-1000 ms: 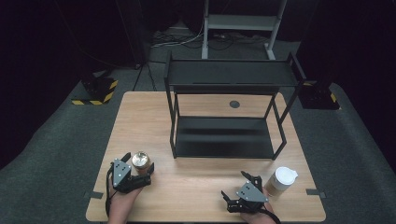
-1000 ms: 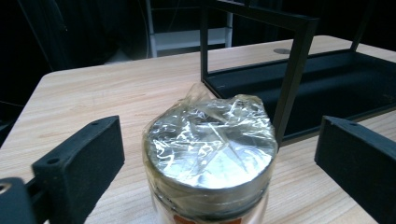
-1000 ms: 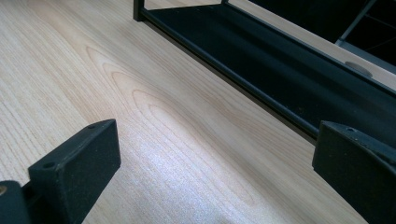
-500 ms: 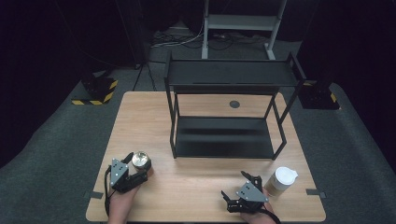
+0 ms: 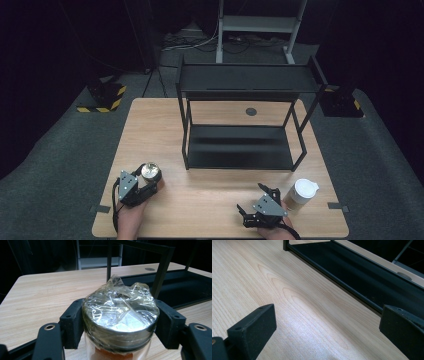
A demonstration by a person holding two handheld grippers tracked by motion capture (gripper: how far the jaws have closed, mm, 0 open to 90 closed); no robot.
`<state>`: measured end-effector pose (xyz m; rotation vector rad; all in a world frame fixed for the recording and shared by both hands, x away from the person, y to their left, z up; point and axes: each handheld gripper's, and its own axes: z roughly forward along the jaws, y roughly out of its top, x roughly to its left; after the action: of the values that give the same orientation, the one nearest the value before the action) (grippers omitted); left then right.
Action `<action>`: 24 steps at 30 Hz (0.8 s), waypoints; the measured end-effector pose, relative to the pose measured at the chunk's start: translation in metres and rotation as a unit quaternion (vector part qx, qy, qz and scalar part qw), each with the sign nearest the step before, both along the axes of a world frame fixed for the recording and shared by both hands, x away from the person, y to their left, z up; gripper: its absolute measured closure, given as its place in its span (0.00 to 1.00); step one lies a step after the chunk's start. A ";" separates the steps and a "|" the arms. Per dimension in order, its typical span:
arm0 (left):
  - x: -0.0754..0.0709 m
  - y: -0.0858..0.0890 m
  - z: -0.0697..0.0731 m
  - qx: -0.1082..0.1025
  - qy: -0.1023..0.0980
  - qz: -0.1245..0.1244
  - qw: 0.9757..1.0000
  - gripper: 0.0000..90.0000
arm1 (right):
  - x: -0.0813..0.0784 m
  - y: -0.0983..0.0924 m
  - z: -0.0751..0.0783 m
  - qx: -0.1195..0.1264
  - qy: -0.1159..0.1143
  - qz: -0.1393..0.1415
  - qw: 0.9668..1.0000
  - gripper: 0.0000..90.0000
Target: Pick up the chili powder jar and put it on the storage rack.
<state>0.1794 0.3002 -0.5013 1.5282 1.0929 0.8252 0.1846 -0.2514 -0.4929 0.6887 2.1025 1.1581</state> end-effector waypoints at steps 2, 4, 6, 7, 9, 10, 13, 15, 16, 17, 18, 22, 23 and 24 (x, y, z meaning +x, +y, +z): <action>0.000 -0.001 0.001 0.003 0.000 -0.001 1.000 0.37 | 0.000 0.000 0.000 0.000 0.000 0.000 1.000 0.00; 0.000 -0.002 0.002 0.006 -0.002 -0.005 1.000 0.37 | 0.000 0.000 0.000 0.000 0.000 0.000 1.000 0.00; -0.001 -0.003 0.004 0.007 -0.005 -0.008 1.000 0.37 | 0.000 0.000 0.000 0.000 0.000 0.000 1.000 0.00; -0.001 -0.003 0.005 0.007 -0.006 -0.010 1.000 0.37 | 0.000 0.000 0.000 0.001 0.000 0.000 1.000 0.00; -0.001 -0.004 0.006 0.007 -0.008 -0.012 1.000 0.37 | 0.000 0.000 0.000 0.001 0.001 0.000 1.000 0.00; -0.002 -0.005 0.007 0.006 -0.012 -0.016 1.000 0.37 | 0.000 0.000 0.000 0.001 0.001 0.001 1.000 0.00; -0.002 -0.006 0.009 0.005 -0.014 -0.021 1.000 0.37 | 0.000 0.000 0.000 0.000 0.000 0.001 1.000 0.00; -0.003 -0.008 0.010 0.003 -0.017 -0.025 1.000 0.37 | 0.000 -0.001 0.000 0.000 0.000 0.001 1.000 0.00; -0.003 -0.009 0.012 0.001 -0.020 -0.030 0.999 0.37 | 0.001 -0.001 0.000 0.001 0.000 0.001 1.000 0.00; -0.003 -0.009 0.012 0.001 -0.020 -0.030 0.999 0.37 | 0.001 -0.001 0.000 0.001 0.000 0.001 1.000 0.00; -0.004 -0.011 0.013 -0.002 -0.022 -0.034 0.999 0.37 | 0.001 -0.001 0.000 0.001 0.000 0.001 1.000 0.00; -0.005 -0.013 0.015 -0.008 -0.026 -0.041 0.999 0.37 | 0.001 -0.001 0.000 0.001 0.000 0.001 1.000 0.00; -0.006 -0.013 0.016 -0.009 -0.027 -0.043 0.999 0.37 | 0.001 -0.001 0.000 0.001 0.001 0.001 1.000 0.00; -0.006 -0.014 0.017 -0.012 -0.027 -0.049 0.998 0.37 | 0.001 0.000 0.000 0.000 0.001 0.001 1.000 0.00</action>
<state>0.1734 0.2861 -0.4843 1.5186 0.9779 0.7797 0.1852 -0.2518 -0.4928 0.6876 2.1046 1.1598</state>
